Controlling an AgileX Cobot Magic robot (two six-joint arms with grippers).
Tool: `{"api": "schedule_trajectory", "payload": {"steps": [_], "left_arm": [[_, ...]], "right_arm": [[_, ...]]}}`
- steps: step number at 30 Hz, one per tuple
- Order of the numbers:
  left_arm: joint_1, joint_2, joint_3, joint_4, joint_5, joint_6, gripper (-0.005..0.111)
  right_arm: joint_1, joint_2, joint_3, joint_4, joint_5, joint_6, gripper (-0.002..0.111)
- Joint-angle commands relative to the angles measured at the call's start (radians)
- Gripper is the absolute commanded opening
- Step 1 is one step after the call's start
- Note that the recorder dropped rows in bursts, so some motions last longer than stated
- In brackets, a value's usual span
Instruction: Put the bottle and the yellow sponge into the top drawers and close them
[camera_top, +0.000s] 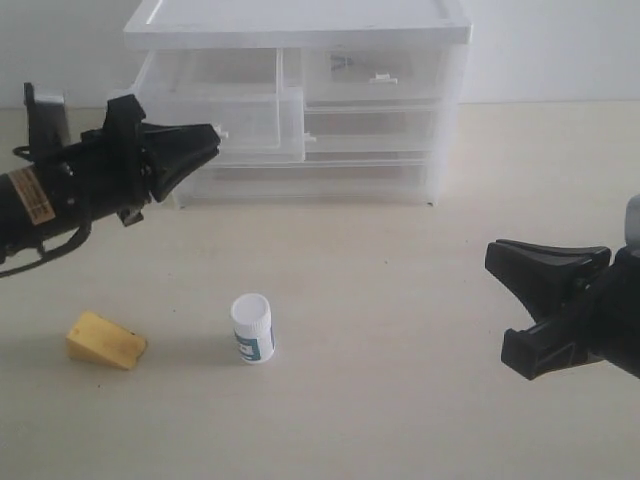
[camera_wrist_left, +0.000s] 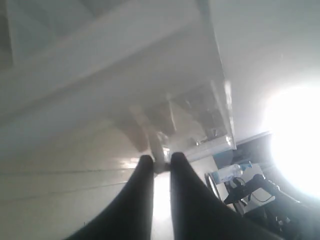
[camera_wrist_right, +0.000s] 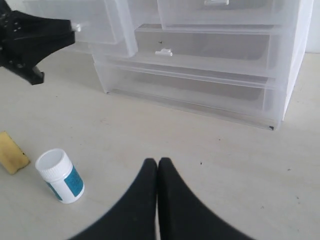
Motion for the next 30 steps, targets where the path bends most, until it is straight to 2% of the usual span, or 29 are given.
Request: {"api": "schedule_trajectory", "payload": {"steps": [1, 9, 11, 16, 18, 21, 23, 25, 30], "left_arm": [[-0.02, -0.103, 0.126, 0.052, -0.031, 0.067, 0.004], [-0.02, -0.116, 0.16, 0.067, -0.012, 0.09, 0.006], [-0.018, -0.116, 0.16, 0.067, -0.005, 0.09, 0.016], [-0.016, -0.116, 0.16, 0.104, 0.0, 0.1, 0.054], [-0.007, -0.116, 0.16, 0.162, 0.018, 0.1, 0.06], [0.005, -0.116, 0.16, 0.29, 0.013, 0.08, 0.057], [0.006, -0.116, 0.16, 0.375, 0.009, 0.046, 0.05], [0.006, -0.12, 0.165, 0.438, 0.001, 0.043, 0.039], [0.013, -0.157, 0.217, 0.449, -0.031, 0.113, 0.007]], "right_arm": [[0.001, 0.0, -0.004, 0.002, -0.009, -0.013, 0.0], [0.001, 0.0, -0.004, 0.002, -0.005, -0.013, 0.0], [0.001, 0.0, -0.004, 0.002, -0.003, -0.013, 0.0], [0.001, 0.0, -0.004, 0.002, -0.001, -0.013, 0.0], [0.001, 0.0, -0.004, 0.002, 0.005, -0.013, 0.0], [0.001, 0.0, -0.004, 0.0, 0.017, -0.011, 0.0], [0.001, 0.0, -0.004, -0.024, 0.021, -0.008, 0.0], [0.001, 0.0, -0.004, -0.054, 0.021, 0.003, 0.0], [0.001, 0.0, -0.004, -0.06, 0.021, 0.018, 0.0]]}}
